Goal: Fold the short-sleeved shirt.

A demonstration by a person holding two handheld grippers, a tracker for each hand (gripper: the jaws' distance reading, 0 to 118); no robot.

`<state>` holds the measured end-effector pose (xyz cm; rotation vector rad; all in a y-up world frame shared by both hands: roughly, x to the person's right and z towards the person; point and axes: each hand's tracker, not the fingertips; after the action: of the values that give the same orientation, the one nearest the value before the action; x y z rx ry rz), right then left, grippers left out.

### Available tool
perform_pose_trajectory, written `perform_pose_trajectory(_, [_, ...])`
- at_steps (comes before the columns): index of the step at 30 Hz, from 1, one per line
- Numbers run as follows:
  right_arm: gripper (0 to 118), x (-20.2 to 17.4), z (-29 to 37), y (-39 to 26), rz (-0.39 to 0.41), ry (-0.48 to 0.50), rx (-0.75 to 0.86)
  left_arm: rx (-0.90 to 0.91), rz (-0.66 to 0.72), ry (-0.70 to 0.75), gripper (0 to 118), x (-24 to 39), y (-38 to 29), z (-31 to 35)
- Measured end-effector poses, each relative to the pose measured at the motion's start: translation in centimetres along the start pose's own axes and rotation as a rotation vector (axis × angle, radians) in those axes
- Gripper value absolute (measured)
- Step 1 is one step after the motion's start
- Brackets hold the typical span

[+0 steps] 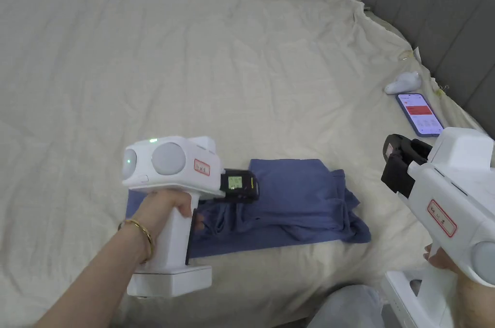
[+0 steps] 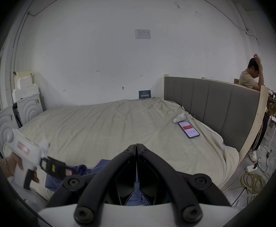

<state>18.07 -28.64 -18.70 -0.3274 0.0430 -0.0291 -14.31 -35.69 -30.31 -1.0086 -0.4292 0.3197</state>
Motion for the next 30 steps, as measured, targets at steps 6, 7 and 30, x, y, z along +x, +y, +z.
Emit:
perform_pose_trajectory(6, [0,-0.8,0.3,0.3,-0.011,0.013,0.015,0.253,-0.012,0.149,86,-1.1,1.0,5.7])
perform_pose_trajectory(7, [0,-0.9,0.3,0.3,-0.012,0.013,0.015,0.29,-0.039,0.209,71,-0.9,0.5,6.0])
perform_pose_trajectory(30, [0,-2.7,2.8,0.6,-0.05,-0.032,-0.011,0.066,-0.342,0.182,0,7.0,-12.0,-4.8])
